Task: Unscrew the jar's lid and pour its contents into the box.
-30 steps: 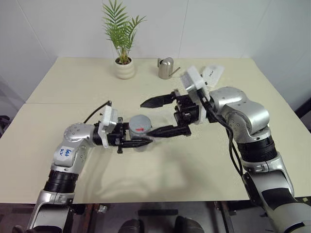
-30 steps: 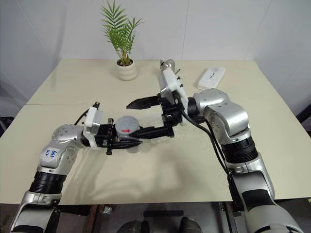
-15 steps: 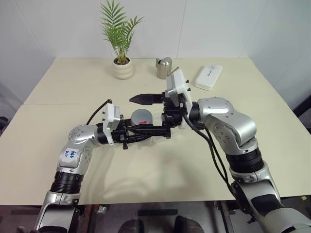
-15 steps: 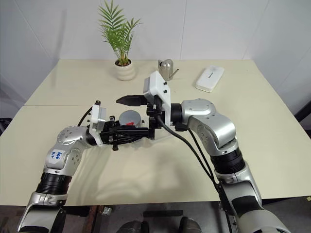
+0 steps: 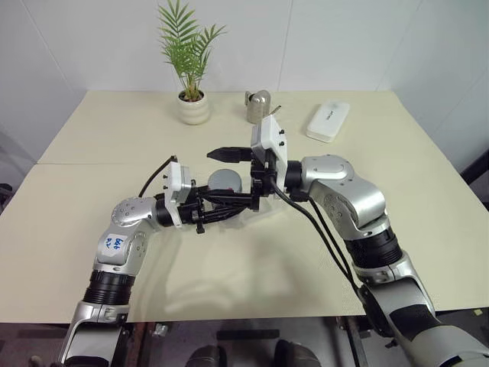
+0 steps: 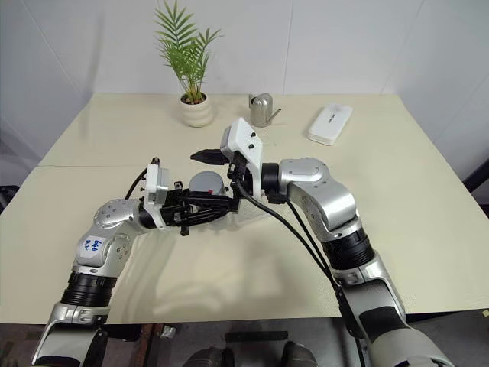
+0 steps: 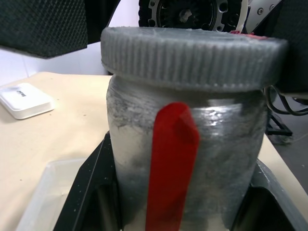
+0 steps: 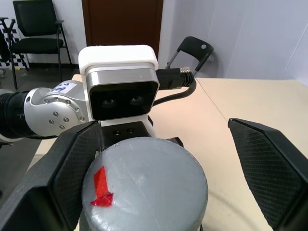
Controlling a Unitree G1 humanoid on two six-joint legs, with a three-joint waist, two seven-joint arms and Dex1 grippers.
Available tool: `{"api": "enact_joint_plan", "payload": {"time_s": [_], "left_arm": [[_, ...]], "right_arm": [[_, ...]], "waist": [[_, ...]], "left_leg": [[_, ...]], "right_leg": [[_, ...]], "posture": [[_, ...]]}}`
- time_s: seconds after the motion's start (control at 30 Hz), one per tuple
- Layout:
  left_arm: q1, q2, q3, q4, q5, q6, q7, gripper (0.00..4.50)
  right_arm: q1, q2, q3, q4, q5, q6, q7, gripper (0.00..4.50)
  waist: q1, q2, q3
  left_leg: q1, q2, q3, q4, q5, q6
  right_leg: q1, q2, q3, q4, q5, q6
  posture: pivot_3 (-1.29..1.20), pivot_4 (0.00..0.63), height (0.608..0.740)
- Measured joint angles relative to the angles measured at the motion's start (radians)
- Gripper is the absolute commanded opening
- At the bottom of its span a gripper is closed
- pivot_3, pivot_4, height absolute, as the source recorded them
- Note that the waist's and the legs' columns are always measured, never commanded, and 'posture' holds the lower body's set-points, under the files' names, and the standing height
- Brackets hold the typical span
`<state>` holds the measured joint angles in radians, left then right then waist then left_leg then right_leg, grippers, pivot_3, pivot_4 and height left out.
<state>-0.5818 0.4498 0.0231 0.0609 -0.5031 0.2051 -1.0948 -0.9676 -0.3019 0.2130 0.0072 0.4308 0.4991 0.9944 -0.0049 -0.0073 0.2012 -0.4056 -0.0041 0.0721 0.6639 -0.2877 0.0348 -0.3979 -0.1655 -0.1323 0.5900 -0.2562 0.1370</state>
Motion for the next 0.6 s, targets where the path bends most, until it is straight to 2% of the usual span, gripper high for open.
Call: {"api": "enact_joint_plan", "payload": {"time_s": [0.13, 0.4, 0.6], "left_arm": [[-0.002, -0.002, 0.000, 0.001, 0.000, 0.000, 0.003, 1.93], [-0.002, -0.002, 0.008, 0.004, -0.001, 0.004, 0.017, 1.93], [0.002, -0.001, 0.016, -0.009, -0.007, 0.003, -0.003, 1.93]], "right_arm": [[-0.009, -0.019, -0.003, 0.013, 0.006, -0.006, 0.025, 4.45], [0.010, -0.154, -0.037, 0.039, 0.034, -0.042, 0.131, 4.45], [0.025, -0.258, -0.149, 0.183, 0.007, -0.054, 0.122, 4.45]], "waist": [[0.001, 0.000, 0.000], [0.001, 0.000, 0.000], [0.003, 0.000, 0.000]], "left_leg": [[0.000, 0.000, 0.000, 0.000, 0.000, 0.000], [0.000, 0.000, 0.000, 0.000, 0.000, 0.000], [0.000, 0.000, 0.001, 0.000, 0.000, 0.000]], "right_leg": [[0.000, 0.000, 0.000, 0.000, 0.000, 0.000], [0.000, 0.000, 0.000, 0.000, 0.000, 0.000], [0.000, 0.000, 0.000, -0.001, 0.000, 0.000]], "posture": [[0.00, 0.150, 0.740], [0.00, 0.150, 0.740], [0.00, 0.150, 0.740]]}}
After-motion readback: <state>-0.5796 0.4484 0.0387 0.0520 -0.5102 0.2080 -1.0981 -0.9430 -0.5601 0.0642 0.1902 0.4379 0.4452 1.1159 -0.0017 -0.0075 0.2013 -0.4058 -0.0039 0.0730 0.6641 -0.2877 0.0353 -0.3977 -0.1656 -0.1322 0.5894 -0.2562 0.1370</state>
